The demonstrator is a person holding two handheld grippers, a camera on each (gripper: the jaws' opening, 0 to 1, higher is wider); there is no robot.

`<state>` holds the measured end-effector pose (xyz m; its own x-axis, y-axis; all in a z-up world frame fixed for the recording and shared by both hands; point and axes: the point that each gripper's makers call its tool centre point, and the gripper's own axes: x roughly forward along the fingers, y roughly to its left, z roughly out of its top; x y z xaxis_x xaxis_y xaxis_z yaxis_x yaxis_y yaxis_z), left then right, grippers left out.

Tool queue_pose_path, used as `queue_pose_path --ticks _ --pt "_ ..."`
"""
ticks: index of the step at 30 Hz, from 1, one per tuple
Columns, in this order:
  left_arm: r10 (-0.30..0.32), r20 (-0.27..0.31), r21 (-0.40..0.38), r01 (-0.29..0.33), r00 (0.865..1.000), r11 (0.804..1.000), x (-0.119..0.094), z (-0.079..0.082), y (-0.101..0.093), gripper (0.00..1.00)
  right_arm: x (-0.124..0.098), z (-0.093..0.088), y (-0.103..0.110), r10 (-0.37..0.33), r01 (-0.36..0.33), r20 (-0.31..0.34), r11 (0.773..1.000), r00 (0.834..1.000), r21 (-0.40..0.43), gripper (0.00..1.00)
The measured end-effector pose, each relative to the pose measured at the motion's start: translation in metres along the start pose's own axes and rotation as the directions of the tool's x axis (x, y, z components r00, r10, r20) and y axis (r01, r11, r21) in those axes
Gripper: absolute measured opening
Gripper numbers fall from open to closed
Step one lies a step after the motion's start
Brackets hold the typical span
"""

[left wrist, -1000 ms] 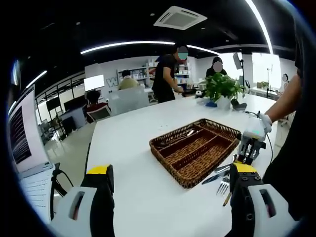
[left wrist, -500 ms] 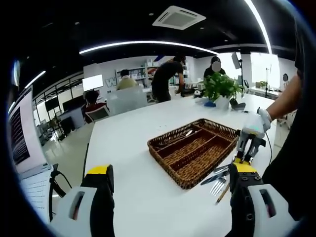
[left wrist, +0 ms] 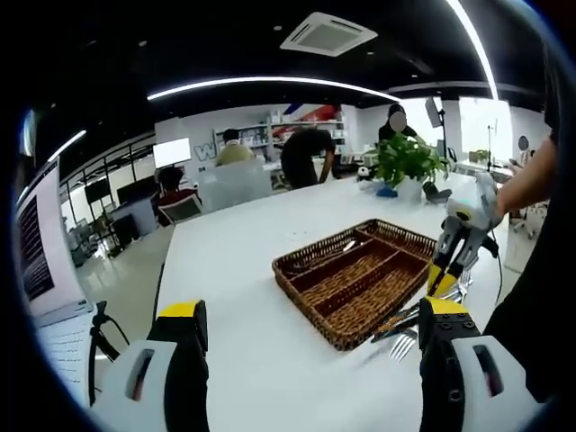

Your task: Arrange the knives, forks, and spoons in their matching storage slots by inserting each utensil handle-first until every utensil is classified and aligned in the correct compartment

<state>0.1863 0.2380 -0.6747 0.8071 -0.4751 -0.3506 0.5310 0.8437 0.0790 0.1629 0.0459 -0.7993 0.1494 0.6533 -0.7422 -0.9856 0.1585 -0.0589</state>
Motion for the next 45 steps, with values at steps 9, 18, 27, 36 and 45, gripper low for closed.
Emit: queue_pose_path --ticks 9,18,27,36,45 --pt "-0.025 -0.007 -0.007 0.025 1.000 1.000 0.007 -0.001 -0.005 1.00 -0.024 0.016 -0.013 -0.075 0.071 0.050 0.995 0.996 0.072 0.02" --pt "-0.054 -0.024 -0.011 0.053 0.998 0.999 0.015 -0.003 -0.014 0.99 -0.049 0.025 -0.034 -0.212 0.200 0.069 0.967 0.975 0.158 0.02" --pt "-0.057 -0.036 -0.034 0.055 0.998 0.998 0.025 -0.004 -0.022 0.99 -0.082 0.033 -0.055 -0.341 0.295 0.092 0.897 0.936 0.329 0.02" --pt "-0.077 -0.014 -0.006 0.077 0.997 0.997 0.031 0.004 -0.023 0.99 -0.101 0.018 -0.065 -0.412 0.366 0.012 0.821 0.911 0.439 0.02" --pt "-0.115 -0.021 0.003 0.115 0.993 0.993 0.035 0.004 -0.028 0.99 -0.147 -0.008 -0.086 -0.559 0.479 -0.062 0.641 0.827 0.599 0.02"
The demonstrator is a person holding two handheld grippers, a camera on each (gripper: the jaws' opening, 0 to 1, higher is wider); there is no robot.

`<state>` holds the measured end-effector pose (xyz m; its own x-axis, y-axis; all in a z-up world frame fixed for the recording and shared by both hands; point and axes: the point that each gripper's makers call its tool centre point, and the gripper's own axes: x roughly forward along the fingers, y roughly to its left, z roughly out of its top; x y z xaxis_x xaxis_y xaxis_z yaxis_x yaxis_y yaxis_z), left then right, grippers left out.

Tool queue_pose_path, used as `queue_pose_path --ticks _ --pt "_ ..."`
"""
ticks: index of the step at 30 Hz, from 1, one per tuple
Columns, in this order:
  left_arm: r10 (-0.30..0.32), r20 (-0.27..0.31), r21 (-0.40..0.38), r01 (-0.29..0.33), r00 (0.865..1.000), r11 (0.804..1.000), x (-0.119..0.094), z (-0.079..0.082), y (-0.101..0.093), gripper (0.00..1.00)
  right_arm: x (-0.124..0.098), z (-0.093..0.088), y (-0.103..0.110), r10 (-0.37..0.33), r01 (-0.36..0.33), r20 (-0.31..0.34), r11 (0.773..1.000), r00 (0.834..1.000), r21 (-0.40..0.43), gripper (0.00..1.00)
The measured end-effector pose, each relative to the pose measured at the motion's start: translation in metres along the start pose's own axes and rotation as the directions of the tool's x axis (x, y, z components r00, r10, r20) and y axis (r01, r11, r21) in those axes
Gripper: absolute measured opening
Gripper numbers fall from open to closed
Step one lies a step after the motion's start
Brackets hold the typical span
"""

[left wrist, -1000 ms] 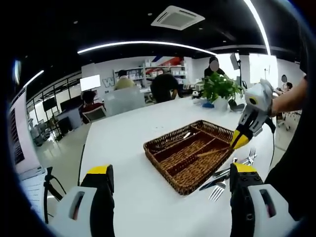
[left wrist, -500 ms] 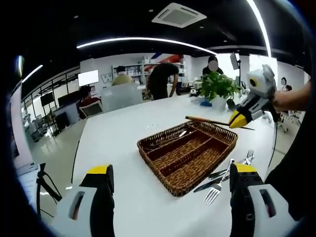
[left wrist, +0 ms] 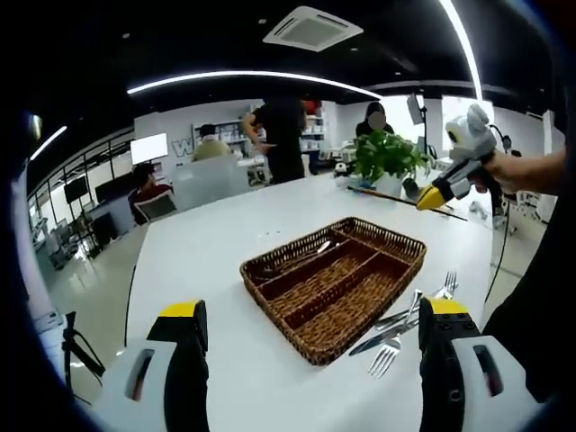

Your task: Arrange the knives, forks, and spoons in their matching storage slots by inserting each utensil handle-first until every utensil is classified and aligned in the correct compartment

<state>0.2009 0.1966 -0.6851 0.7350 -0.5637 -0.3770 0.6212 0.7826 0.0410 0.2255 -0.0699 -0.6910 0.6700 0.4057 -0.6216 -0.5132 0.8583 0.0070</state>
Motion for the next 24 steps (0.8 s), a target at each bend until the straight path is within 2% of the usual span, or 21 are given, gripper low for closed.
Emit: queue_pose_path --ticks 5,13,18,24 --pt "-0.008 0.013 0.017 0.008 1.000 1.000 0.004 0.008 -0.001 1.00 -0.016 0.000 -0.025 -0.098 0.095 0.025 0.990 0.995 0.100 0.01" --pt "-0.026 0.023 0.030 0.025 0.999 0.999 0.010 0.013 -0.001 1.00 -0.031 -0.008 -0.051 -0.187 0.180 0.022 0.968 0.982 0.174 0.01" --pt "-0.039 0.016 0.054 0.038 0.999 0.998 0.011 0.013 -0.004 1.00 -0.034 -0.009 -0.056 -0.205 0.197 0.024 0.960 0.978 0.198 0.02" --pt "-0.049 -0.005 0.043 0.049 0.999 0.998 0.011 0.012 -0.006 1.00 -0.033 -0.012 -0.057 -0.210 0.201 0.022 0.958 0.978 0.203 0.02"
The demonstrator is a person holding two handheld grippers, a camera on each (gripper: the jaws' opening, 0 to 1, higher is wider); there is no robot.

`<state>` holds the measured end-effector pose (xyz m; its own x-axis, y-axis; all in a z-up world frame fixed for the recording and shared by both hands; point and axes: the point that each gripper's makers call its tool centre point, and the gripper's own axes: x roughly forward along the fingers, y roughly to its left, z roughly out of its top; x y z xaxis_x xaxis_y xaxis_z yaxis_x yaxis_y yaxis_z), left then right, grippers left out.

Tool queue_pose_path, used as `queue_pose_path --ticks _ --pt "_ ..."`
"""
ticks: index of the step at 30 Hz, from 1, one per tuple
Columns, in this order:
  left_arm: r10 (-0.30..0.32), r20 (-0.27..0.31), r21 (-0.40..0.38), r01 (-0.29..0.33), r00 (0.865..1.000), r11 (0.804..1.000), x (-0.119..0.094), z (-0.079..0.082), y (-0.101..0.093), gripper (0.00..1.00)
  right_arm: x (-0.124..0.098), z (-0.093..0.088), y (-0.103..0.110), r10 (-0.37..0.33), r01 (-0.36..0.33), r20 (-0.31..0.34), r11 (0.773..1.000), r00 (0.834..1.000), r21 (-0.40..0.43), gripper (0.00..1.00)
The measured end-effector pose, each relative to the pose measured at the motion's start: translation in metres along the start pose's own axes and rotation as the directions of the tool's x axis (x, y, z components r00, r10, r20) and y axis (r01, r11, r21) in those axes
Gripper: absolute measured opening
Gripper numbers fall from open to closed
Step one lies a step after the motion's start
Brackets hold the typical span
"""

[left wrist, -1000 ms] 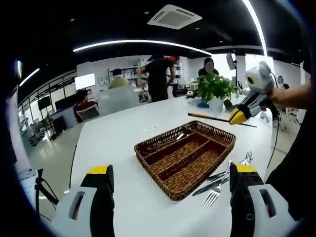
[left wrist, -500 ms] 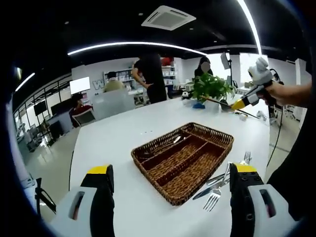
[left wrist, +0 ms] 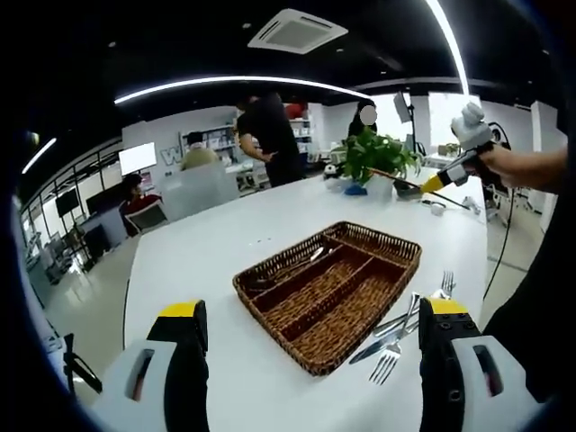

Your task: Arrange the knives, forks, and spoons in their matching storage slots by inserting each utensil handle-first until every utensil is classified and aligned in the correct compartment

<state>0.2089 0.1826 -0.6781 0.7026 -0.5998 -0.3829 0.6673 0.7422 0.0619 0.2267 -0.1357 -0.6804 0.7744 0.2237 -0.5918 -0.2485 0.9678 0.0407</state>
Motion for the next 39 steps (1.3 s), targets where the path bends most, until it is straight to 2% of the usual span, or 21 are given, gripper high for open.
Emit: queue_pose_path --ticks 11,19,39 --pt "0.009 0.008 -0.003 -0.009 1.000 1.000 -0.003 0.004 0.006 0.99 0.010 0.009 -0.005 -0.021 0.021 -0.009 0.999 1.000 0.034 0.02" --pt "-0.005 0.012 0.031 0.005 1.000 1.000 0.003 0.007 0.005 0.99 0.026 0.030 -0.012 -0.038 0.038 0.012 0.998 0.999 0.052 0.02" --pt "-0.006 0.017 0.030 0.005 1.000 1.000 0.000 0.001 0.017 0.99 0.063 0.054 -0.021 -0.061 0.060 0.010 0.997 0.998 0.051 0.01"
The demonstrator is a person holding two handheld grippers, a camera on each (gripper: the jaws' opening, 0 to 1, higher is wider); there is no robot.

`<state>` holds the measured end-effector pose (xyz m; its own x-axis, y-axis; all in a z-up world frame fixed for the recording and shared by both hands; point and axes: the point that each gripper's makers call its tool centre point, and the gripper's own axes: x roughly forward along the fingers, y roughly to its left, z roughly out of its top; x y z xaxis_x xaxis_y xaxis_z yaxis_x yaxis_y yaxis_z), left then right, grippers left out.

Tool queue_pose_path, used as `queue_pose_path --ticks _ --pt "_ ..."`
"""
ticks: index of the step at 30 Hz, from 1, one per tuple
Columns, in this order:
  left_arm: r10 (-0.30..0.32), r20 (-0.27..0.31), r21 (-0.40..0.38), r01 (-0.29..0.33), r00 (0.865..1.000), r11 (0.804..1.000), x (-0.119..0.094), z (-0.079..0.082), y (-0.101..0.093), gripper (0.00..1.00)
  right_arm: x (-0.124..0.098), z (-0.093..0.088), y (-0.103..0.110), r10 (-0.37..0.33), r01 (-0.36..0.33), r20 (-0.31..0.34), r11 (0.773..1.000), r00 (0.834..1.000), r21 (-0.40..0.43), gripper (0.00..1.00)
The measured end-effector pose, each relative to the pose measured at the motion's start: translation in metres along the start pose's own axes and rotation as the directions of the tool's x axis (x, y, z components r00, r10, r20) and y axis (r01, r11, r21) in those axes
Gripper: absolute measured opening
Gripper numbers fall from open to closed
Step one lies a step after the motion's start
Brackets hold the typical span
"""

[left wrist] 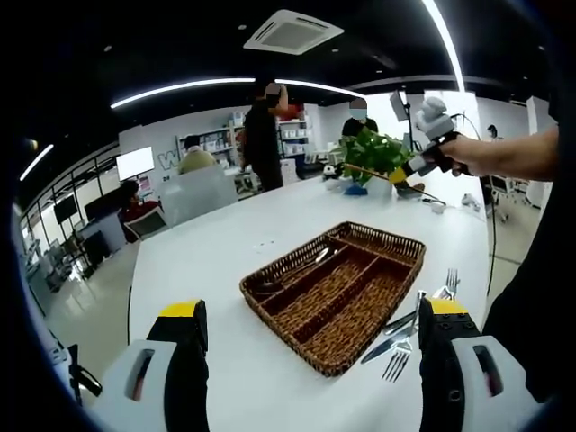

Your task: Arrange the knives, forks, and spoons in their matching storage slots by inserting each utensil handle-first until every utensil is classified and aligned in the correct compartment

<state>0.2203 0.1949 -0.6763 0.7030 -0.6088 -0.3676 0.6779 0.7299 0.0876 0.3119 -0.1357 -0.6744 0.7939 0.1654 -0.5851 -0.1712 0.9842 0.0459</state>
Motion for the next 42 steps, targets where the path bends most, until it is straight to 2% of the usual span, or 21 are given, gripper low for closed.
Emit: queue_pose_path --ticks 8,16,21,22,24,25,35,42 --pt "-0.005 -0.004 0.002 0.005 1.000 1.000 0.000 -0.001 0.001 0.99 0.015 0.010 0.002 -0.003 0.003 0.005 1.000 1.000 -0.010 0.02" --pt "-0.022 -0.018 0.039 0.022 1.000 0.999 0.000 0.001 0.002 0.99 0.018 0.009 0.002 -0.004 0.004 0.003 1.000 1.000 -0.015 0.02" --pt "-0.033 -0.017 0.023 0.033 0.999 0.999 0.002 0.002 -0.003 1.00 0.021 -0.001 -0.003 -0.011 0.011 -0.010 1.000 1.000 -0.015 0.02" --pt "0.021 -0.029 0.037 -0.020 0.999 0.999 0.001 -0.001 0.005 1.00 0.022 -0.002 -0.004 -0.013 0.013 -0.011 1.000 1.000 -0.015 0.02" --pt "0.008 -0.035 0.024 -0.007 0.999 1.000 0.002 -0.003 0.002 1.00 0.023 -0.004 -0.005 -0.016 0.016 -0.013 1.000 1.000 -0.015 0.02" --pt "-0.006 -0.037 -0.012 0.006 0.999 1.000 0.002 -0.005 0.001 1.00 0.024 -0.006 -0.006 -0.018 0.018 -0.016 1.000 1.000 -0.016 0.02" --pt "0.000 -0.017 -0.012 0.000 1.000 1.000 -0.004 -0.005 -0.001 1.00 0.036 -0.026 -0.007 -0.025 0.024 -0.042 1.000 0.999 -0.018 0.02" --pt "0.013 -0.022 -0.008 -0.013 1.000 1.000 -0.006 -0.004 0.001 1.00 0.049 -0.048 -0.007 -0.030 0.028 -0.071 0.999 0.997 -0.022 0.02"
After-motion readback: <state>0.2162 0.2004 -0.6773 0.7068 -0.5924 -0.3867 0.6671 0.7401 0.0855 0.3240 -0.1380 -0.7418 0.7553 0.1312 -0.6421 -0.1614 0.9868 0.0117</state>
